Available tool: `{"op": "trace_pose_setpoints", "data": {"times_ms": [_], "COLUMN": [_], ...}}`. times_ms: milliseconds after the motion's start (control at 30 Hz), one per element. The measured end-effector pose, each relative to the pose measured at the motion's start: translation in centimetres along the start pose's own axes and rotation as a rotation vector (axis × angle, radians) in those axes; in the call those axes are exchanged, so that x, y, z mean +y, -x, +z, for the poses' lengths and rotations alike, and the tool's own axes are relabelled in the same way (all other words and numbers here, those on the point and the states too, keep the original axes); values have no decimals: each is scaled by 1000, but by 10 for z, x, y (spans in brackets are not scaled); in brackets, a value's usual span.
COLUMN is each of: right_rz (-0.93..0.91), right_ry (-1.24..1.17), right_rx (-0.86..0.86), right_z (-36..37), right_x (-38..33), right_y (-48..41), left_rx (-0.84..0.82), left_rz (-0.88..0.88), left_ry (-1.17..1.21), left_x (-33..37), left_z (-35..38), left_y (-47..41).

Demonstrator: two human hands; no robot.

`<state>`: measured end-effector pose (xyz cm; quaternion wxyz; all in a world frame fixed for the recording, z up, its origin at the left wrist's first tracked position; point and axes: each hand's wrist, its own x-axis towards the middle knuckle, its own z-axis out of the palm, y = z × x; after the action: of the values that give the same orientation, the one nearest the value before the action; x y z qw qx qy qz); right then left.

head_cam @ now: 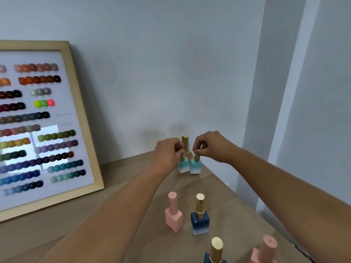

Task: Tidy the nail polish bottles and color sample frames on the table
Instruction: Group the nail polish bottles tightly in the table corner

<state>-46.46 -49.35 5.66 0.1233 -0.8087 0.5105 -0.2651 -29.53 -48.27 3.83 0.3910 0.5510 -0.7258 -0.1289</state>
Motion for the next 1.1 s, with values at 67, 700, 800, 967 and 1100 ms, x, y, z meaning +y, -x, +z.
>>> {"op": "trace_pose_setpoints", "data": {"times_ms": [67,700,800,967,1100], "right_rz": [-17,178,172,182,203], "right_ry": [3,-305,-288,-262,-264], "right_rx": [-6,252,222,261,280], "right_z": [5,71,77,83,84], "right_x": [3,33,35,37,40], "right_y": [-8,22,19,8,1], "left_rx": [2,52,44,51,85], "left_rz": [10,-183,-189,-193,-203], "left_ry": [-1,141,128,103,110], "left_x": [-5,-37,-41,-45,-46], "left_z": [6,41,44,47,49], "left_y": [-5,23,21,16,12]}}
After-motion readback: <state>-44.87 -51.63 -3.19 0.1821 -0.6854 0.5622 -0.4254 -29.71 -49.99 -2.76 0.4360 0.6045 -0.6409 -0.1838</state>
